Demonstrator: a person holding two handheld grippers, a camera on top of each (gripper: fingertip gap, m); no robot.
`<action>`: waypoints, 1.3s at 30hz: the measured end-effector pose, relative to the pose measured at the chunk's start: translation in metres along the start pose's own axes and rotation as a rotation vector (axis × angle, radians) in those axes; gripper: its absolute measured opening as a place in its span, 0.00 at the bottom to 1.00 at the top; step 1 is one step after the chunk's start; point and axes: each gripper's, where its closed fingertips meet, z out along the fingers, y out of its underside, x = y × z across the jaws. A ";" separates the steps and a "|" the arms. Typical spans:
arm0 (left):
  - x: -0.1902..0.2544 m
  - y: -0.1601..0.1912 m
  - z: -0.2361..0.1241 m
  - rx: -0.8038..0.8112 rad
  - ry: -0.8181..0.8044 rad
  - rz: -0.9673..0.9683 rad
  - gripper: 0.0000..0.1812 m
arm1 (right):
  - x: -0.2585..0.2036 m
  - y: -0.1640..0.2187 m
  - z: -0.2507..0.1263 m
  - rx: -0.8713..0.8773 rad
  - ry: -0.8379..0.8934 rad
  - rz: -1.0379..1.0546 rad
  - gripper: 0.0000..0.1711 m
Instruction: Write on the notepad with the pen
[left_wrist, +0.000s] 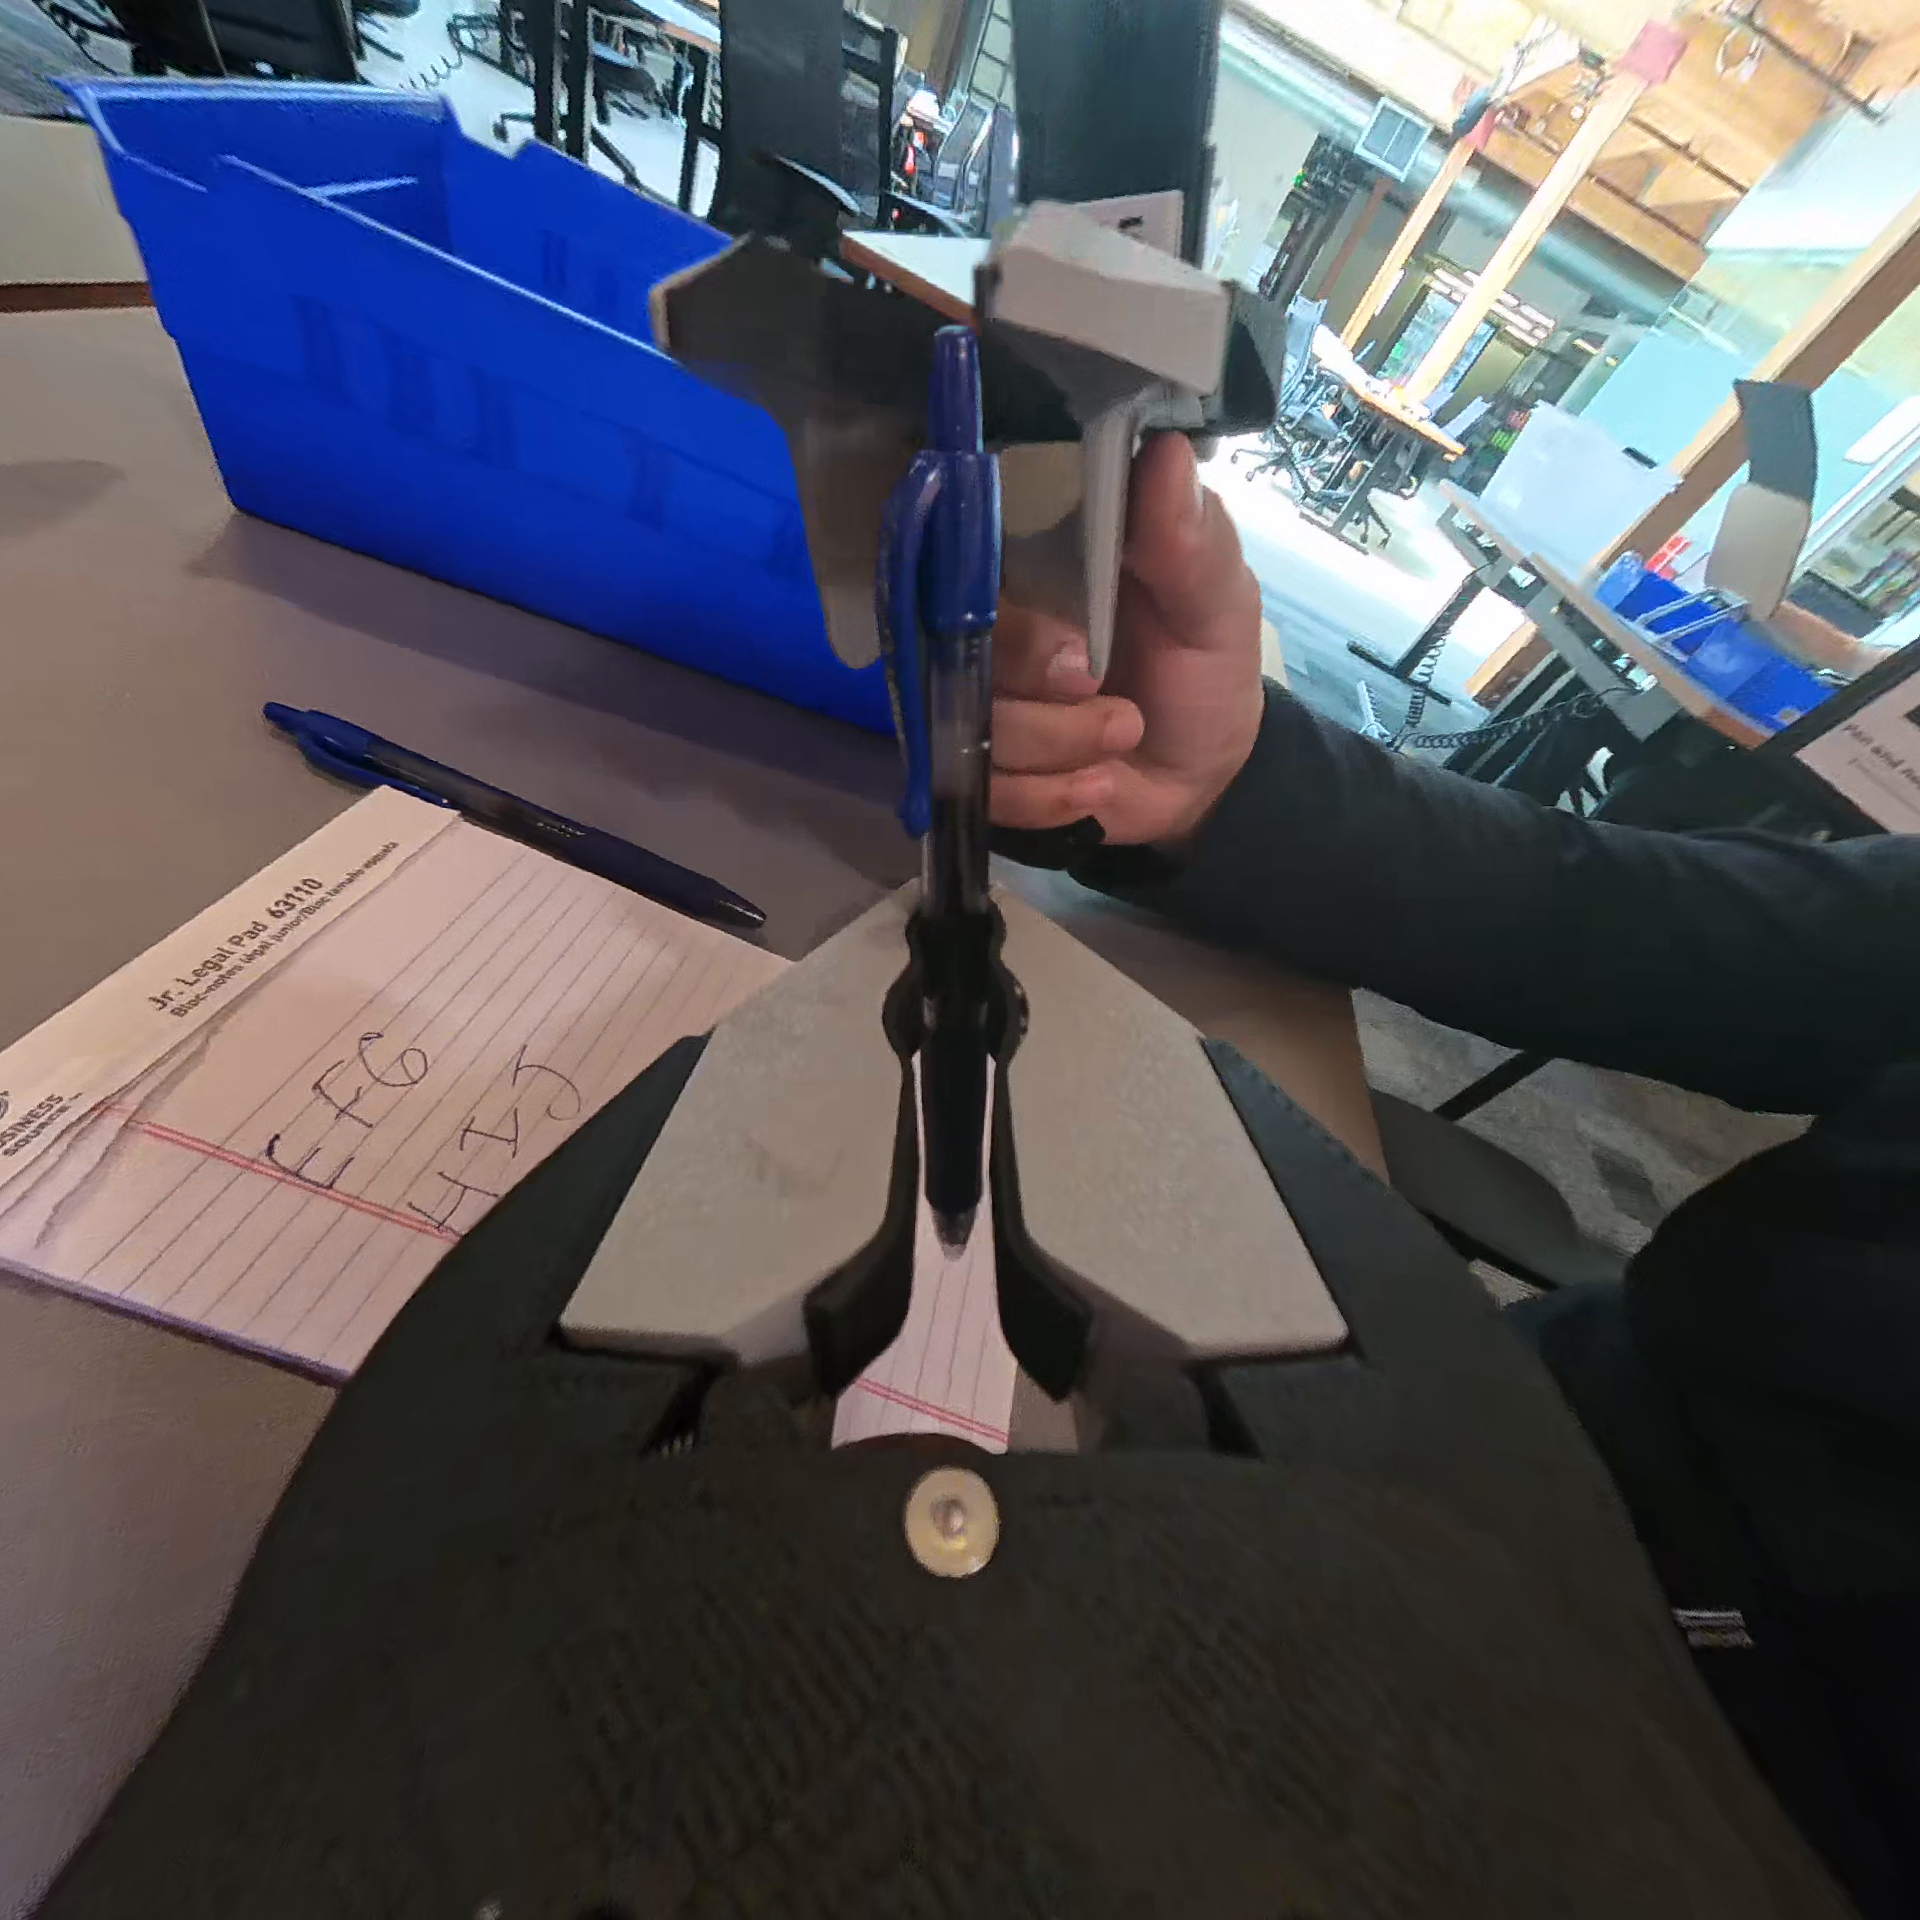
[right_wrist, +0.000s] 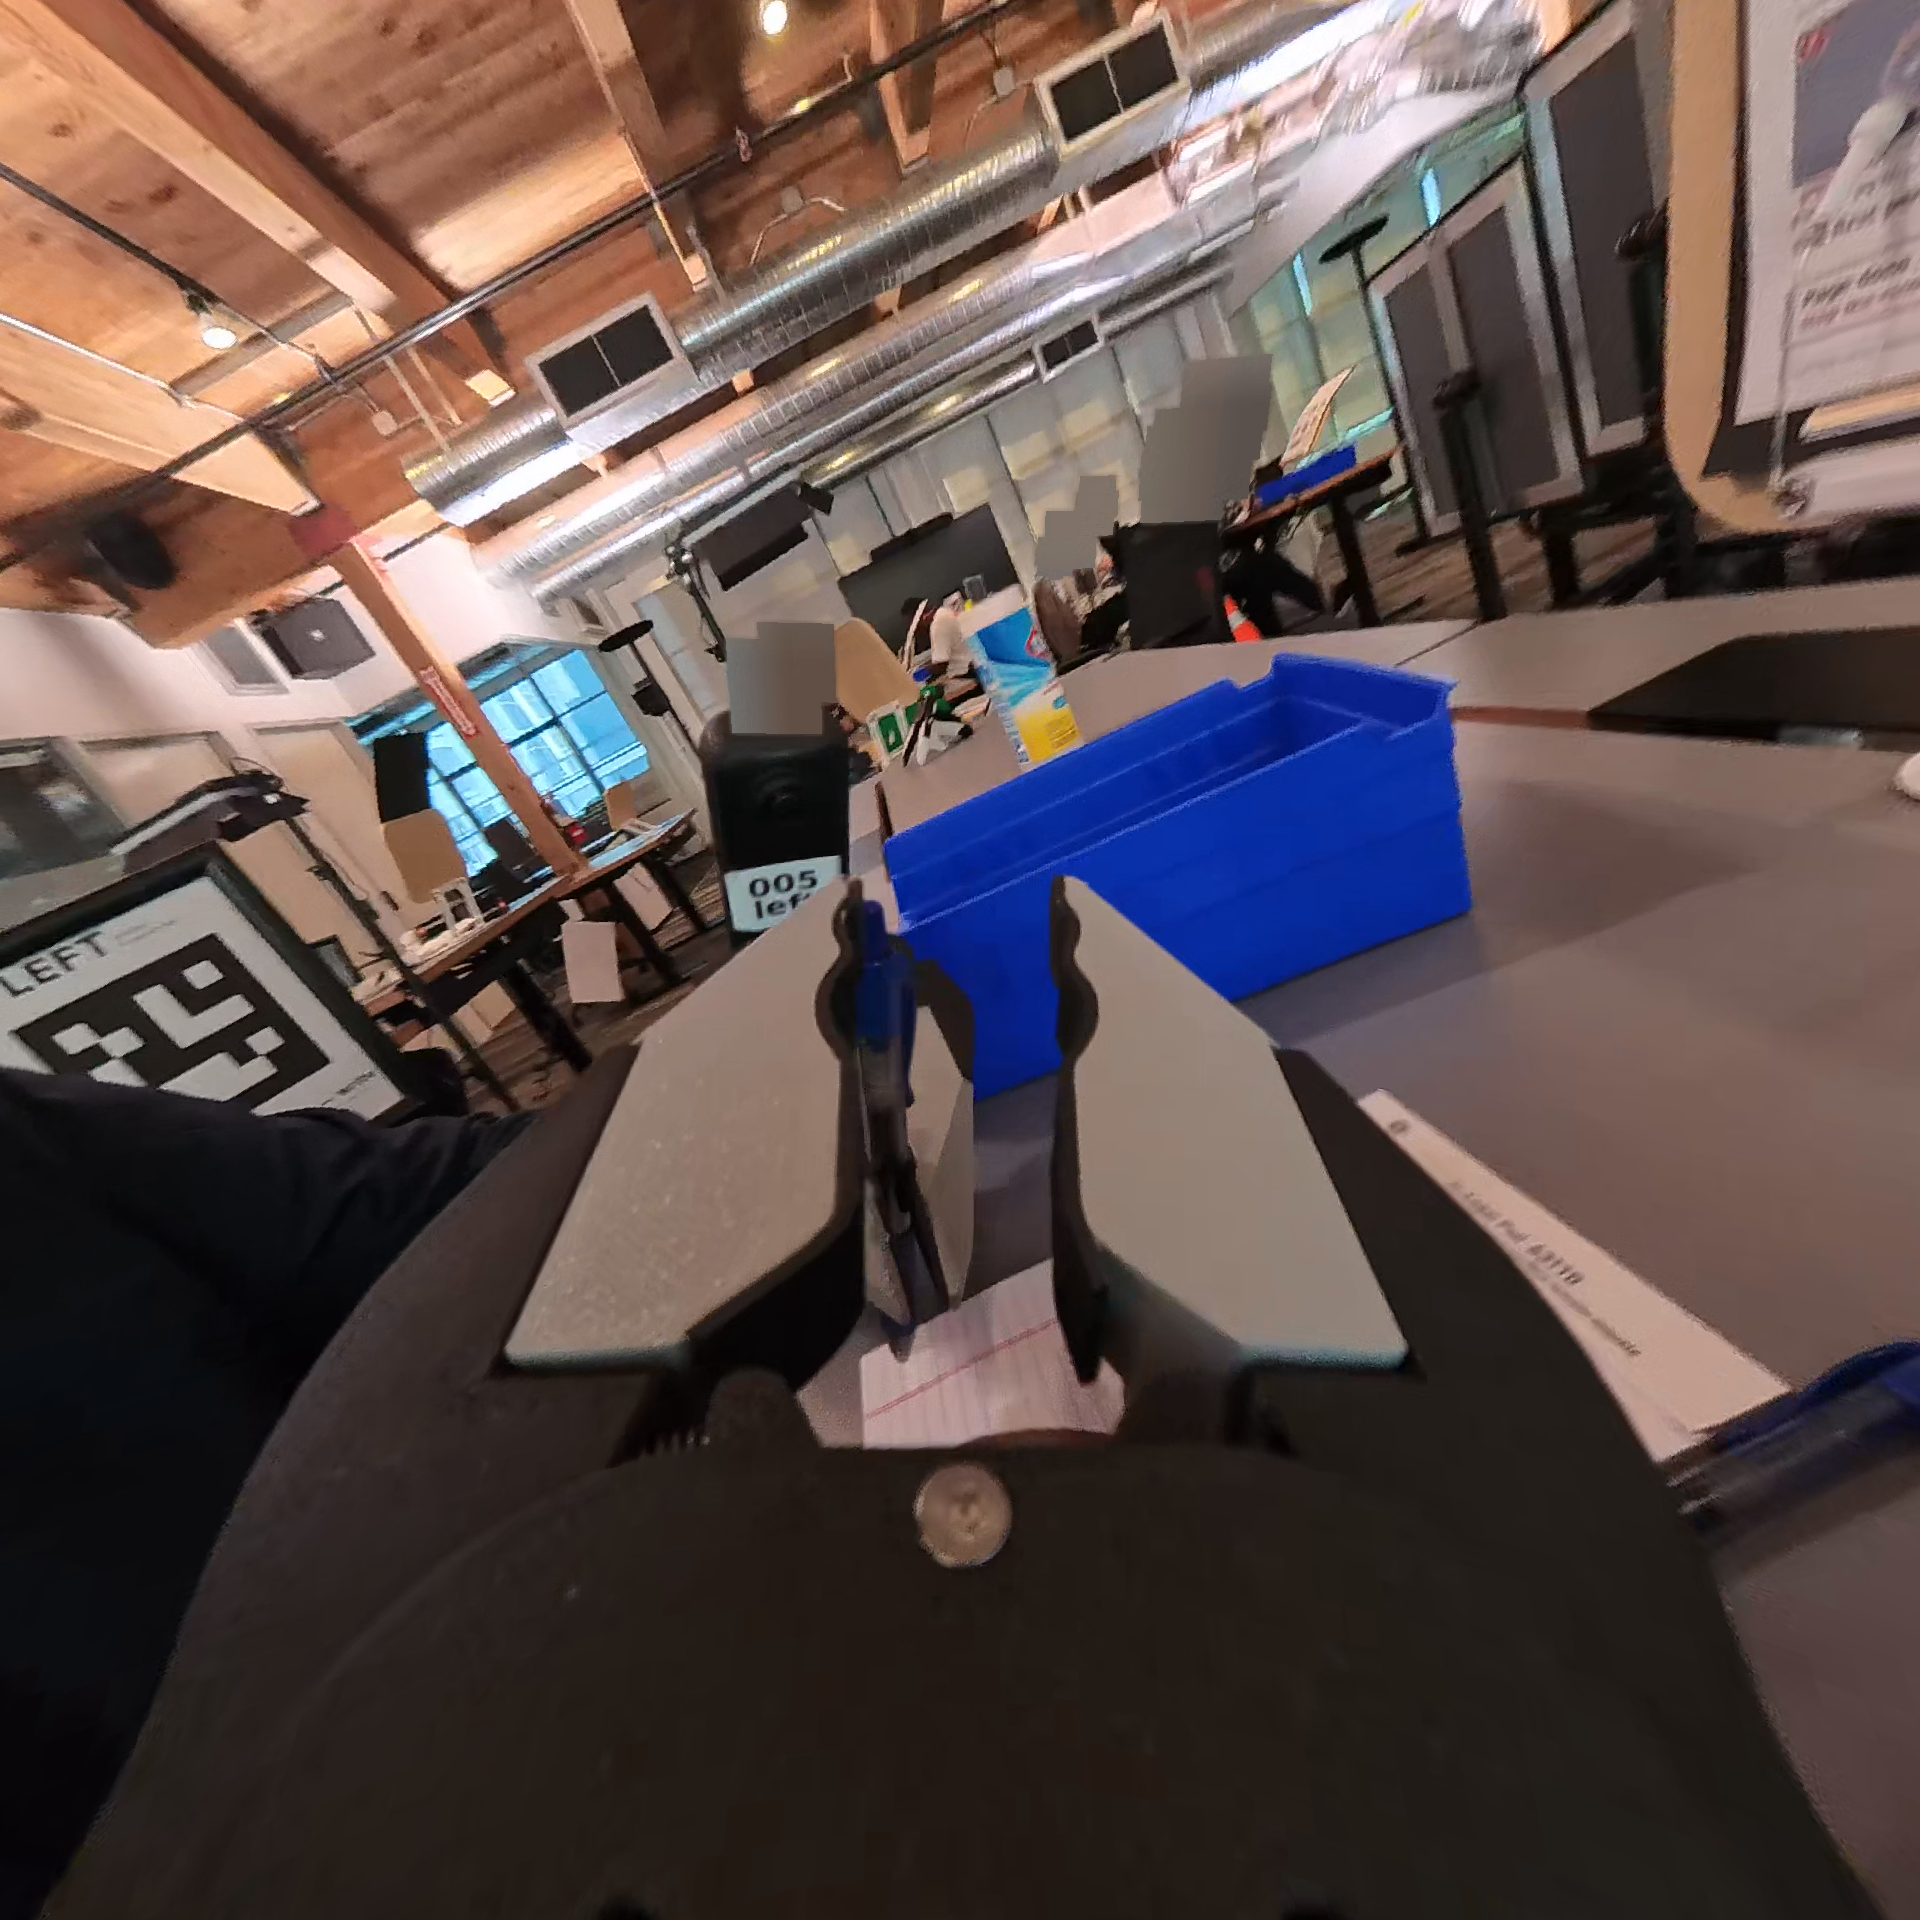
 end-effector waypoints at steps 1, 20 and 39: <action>-0.001 0.001 0.001 -0.007 -0.006 -0.004 0.02 | -0.001 0.008 0.004 -0.041 -0.019 0.022 0.17; -0.071 0.016 -0.023 -0.187 -0.487 0.210 0.17 | 0.083 0.009 -0.048 -0.370 0.712 -0.239 0.02; -0.084 0.022 -0.031 -0.212 -0.503 0.158 0.16 | 0.139 0.040 -0.091 -1.125 1.090 -0.247 0.02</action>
